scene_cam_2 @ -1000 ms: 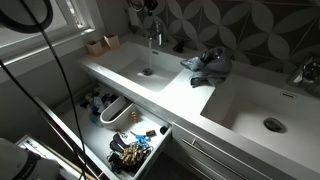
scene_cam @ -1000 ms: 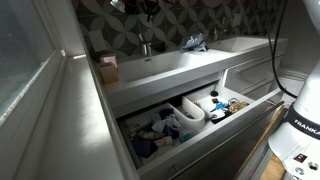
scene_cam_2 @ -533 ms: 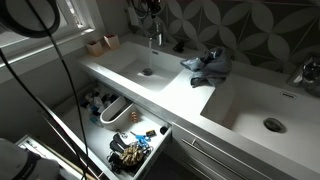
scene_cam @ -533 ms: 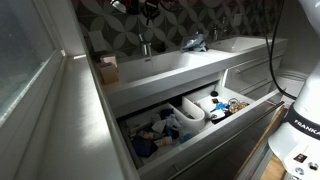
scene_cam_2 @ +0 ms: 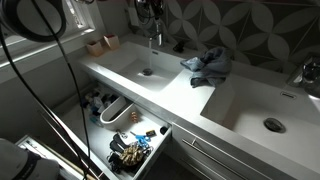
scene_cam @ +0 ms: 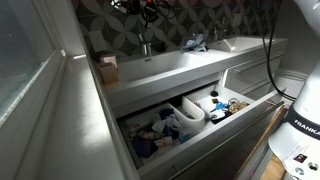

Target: Open and close the tap

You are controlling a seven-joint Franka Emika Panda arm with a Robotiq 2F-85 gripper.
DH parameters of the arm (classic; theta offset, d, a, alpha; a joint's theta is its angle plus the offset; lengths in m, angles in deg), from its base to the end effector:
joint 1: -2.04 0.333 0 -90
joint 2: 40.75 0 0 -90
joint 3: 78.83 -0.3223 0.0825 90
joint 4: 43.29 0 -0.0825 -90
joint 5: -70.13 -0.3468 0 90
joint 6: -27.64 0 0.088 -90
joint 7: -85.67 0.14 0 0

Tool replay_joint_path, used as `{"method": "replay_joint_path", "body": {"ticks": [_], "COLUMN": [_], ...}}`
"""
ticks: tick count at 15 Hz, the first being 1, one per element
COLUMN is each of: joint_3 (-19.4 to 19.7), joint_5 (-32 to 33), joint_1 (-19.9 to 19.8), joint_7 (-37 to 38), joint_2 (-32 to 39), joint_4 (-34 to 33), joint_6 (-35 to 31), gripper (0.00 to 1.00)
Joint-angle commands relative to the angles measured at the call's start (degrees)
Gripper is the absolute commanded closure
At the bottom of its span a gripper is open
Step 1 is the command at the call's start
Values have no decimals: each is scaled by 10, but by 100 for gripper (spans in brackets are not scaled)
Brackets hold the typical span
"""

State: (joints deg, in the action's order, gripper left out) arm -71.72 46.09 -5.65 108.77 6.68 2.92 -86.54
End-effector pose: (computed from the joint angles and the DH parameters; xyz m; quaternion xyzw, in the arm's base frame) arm 0.7682 -0.1204 0.4574 -0.9111 0.3363 -0.1630 0.1739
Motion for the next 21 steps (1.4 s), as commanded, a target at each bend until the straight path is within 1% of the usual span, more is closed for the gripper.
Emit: {"method": "replay_joint_path", "body": {"ticks": [1,7,14,15,16,18,21], "joint_3": [-4,9,23,20,8,-2,0], "joint_5": [-10,8,25,19,6,-2,19], "joint_1": [-6,-2,1,-1,-5,-7,2], "joint_7": [16,32,45,41,16,-18,-59], "joint_2": [15,21,31,28,14,-14,-54], "joint_4": [-18,-18,-23,-24,-17,-3,14], "joint_6": [-2,13,47,41,35,39,92], "gripper": [100,100,100,100,100,100,100]}}
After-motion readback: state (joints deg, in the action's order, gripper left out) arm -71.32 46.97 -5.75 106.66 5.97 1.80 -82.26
